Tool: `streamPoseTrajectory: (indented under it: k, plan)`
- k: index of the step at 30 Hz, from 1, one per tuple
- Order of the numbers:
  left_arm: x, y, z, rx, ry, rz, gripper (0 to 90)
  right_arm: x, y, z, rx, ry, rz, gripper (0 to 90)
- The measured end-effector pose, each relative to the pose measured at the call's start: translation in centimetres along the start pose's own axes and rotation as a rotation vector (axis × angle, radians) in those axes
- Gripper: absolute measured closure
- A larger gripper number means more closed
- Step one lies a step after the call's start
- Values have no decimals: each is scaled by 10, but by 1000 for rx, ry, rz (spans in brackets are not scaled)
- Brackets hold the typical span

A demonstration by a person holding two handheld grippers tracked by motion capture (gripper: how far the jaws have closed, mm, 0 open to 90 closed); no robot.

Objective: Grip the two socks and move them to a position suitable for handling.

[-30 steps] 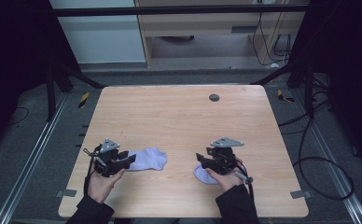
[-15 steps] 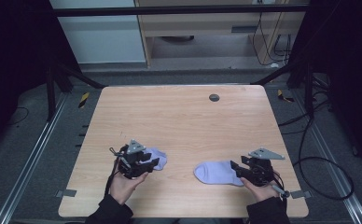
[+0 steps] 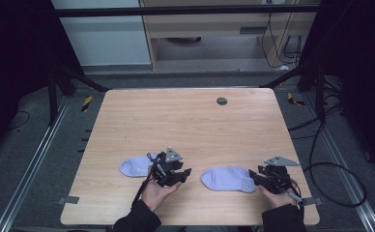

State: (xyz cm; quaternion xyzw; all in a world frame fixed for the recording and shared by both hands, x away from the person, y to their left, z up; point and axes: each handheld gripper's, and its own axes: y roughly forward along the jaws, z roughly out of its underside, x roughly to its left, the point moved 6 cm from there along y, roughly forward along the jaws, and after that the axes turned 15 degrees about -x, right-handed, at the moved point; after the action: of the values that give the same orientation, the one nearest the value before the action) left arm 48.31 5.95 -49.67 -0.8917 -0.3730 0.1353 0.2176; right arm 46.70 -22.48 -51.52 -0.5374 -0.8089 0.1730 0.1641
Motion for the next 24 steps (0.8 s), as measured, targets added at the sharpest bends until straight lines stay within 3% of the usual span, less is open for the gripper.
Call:
streamPoseTrajectory:
  k: [11,24]
  plan:
    - [-24,28,9,49,40,33,580,2,9,11,63,-29,-25,634]
    - [-36,48,18,86,19,53,640,-1,14,17,101,-62,-14,711]
